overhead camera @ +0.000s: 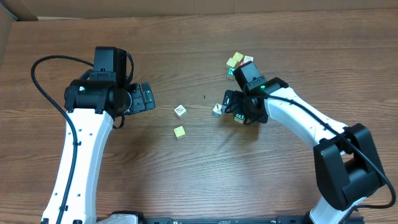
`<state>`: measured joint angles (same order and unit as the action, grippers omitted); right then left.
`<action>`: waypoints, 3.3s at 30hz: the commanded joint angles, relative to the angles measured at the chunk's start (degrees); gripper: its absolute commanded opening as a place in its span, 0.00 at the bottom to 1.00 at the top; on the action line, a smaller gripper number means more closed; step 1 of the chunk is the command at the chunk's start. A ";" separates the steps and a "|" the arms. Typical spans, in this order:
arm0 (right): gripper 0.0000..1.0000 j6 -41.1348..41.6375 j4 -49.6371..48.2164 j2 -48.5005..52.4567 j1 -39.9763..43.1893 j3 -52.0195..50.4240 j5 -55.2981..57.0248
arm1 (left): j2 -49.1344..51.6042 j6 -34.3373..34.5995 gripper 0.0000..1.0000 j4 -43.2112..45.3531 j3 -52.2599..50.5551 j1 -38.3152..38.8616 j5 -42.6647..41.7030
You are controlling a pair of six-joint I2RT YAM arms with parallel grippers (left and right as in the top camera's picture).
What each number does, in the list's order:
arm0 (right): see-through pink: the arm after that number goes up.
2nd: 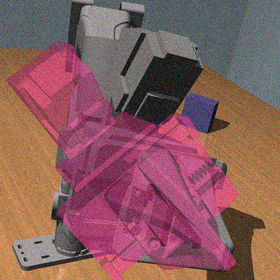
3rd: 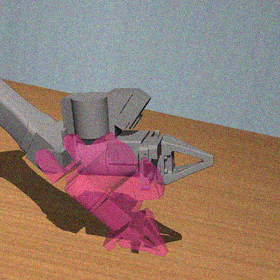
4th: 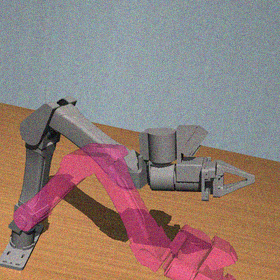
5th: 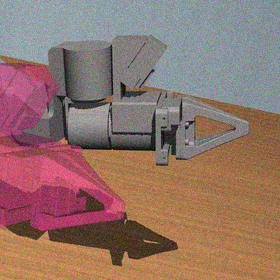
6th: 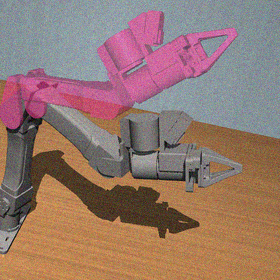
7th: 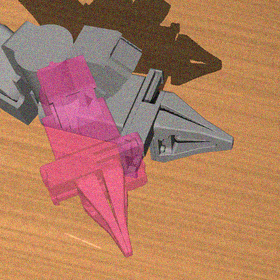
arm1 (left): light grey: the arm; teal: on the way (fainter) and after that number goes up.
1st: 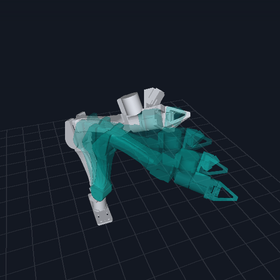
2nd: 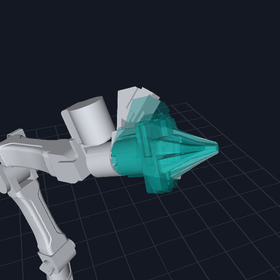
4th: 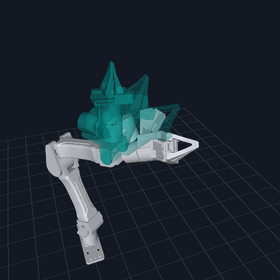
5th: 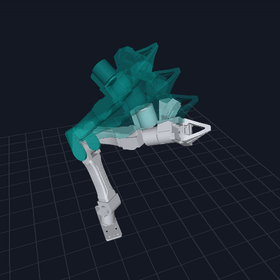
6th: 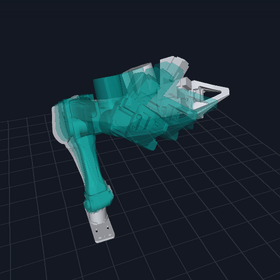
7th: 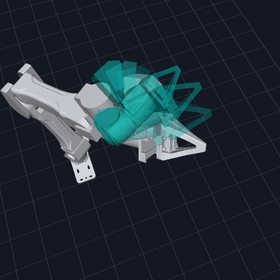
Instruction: Flip 3 blocks
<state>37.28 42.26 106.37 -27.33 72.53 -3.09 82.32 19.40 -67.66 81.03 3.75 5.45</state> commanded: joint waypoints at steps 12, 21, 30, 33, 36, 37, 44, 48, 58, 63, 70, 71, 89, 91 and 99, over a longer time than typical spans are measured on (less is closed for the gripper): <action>0.64 6.25 -1.77 -0.35 0.04 -0.11 4.11 | 0.09 0.79 1.00 0.20 0.39 0.02 0.70; 0.63 6.25 -2.89 3.02 0.04 -0.15 4.15 | 0.11 0.79 1.00 0.20 0.39 0.02 0.70; 0.52 6.25 -3.41 6.08 0.02 -0.15 4.07 | 0.09 0.79 1.00 0.20 0.39 0.02 0.70; 0.51 6.25 -3.41 6.08 0.04 -0.15 4.09 | 0.09 0.79 1.00 0.17 0.39 0.02 0.70; 0.51 6.25 -3.41 6.08 0.02 -0.15 3.87 | 0.09 0.79 1.00 0.20 0.39 0.02 0.70; 0.51 6.23 -3.41 6.08 0.02 -0.15 3.87 | 0.09 0.79 1.00 0.17 0.39 0.02 0.70; 0.49 6.25 -3.41 6.08 0.02 -0.15 2.80 | 0.09 0.79 1.00 0.20 0.39 0.02 0.70; 0.46 6.25 -3.10 6.08 0.02 -0.15 1.90 | 0.09 0.79 1.00 0.17 0.39 0.02 0.70; 0.43 6.19 0.31 6.03 0.02 -0.04 1.49 | 0.09 0.79 1.00 0.17 0.39 0.02 0.70; 0.42 5.75 1.66 6.03 0.02 -0.04 1.27 | 0.09 0.79 1.00 0.17 0.39 0.02 0.70; 0.39 2.97 2.49 6.03 -0.66 -0.04 -2.60 | 0.09 0.79 1.00 0.17 0.39 0.02 0.70; 0.39 2.99 2.80 6.03 -0.96 -0.04 -2.62 | 0.09 0.79 1.00 0.20 0.39 0.02 0.70; 0.40 3.02 11.74 6.03 -11.61 -0.04 -2.60 | 0.11 0.79 1.00 0.17 0.39 0.02 0.70; 0.41 3.02 12.52 6.03 -12.59 -0.04 -2.60 | 0.09 0.79 1.00 0.20 0.39 0.02 0.70; 0.41 3.02 16.20 6.03 -14.14 -0.04 -2.67 | 0.09 0.79 1.00 0.20 0.39 0.02 0.70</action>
<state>40.42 57.82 112.40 -41.41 72.49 -5.78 82.32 19.42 -67.66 81.03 3.75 5.45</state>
